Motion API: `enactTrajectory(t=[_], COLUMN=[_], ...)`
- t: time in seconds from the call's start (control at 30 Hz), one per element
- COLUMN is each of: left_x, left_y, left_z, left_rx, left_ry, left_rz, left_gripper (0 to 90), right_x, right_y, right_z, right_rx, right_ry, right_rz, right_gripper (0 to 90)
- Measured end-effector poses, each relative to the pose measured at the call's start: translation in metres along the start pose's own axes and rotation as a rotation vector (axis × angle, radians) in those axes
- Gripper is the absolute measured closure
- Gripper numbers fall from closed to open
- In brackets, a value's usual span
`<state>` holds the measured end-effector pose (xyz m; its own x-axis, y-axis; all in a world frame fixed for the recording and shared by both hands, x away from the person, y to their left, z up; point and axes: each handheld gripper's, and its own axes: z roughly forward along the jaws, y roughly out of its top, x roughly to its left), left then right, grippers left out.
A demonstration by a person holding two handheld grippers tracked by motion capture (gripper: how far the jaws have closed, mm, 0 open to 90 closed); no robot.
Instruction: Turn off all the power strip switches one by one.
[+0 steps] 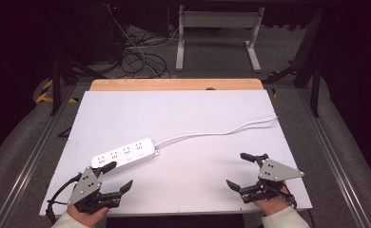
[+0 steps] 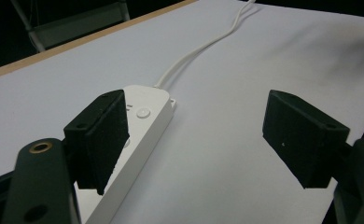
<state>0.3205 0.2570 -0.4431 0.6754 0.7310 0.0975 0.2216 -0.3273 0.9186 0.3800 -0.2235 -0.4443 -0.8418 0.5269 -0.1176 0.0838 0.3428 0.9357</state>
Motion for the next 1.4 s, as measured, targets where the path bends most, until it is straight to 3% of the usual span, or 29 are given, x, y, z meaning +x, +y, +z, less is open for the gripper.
enactTrajectory(t=[0.37, 0.57, 1.0, 1.4], left_x=[-0.001, 0.001, 0.011, 0.022], left_y=[0.002, 0.005, 0.023, 0.033], left_z=[-0.001, -0.002, -0.006, -0.005], left_rx=[0.002, 0.003, 0.029, 0.068], left_ry=[0.004, -0.001, 0.021, 0.033], left_rz=[0.020, 0.009, 0.034, 0.027], left_gripper=[23.3, 24.0, 29.8, 36.5], right_x=[0.000, 0.000, 0.002, 0.002], right_y=[0.000, 0.000, -0.001, -0.001], right_z=[0.000, 0.001, 0.004, 0.005], right_rx=[-0.005, -0.001, 0.009, 0.016], right_ry=[0.002, 0.001, 0.011, 0.018], right_rz=[-0.003, -0.002, -0.005, -0.009], right_gripper=[5.8, 5.8, 6.0, 6.3])
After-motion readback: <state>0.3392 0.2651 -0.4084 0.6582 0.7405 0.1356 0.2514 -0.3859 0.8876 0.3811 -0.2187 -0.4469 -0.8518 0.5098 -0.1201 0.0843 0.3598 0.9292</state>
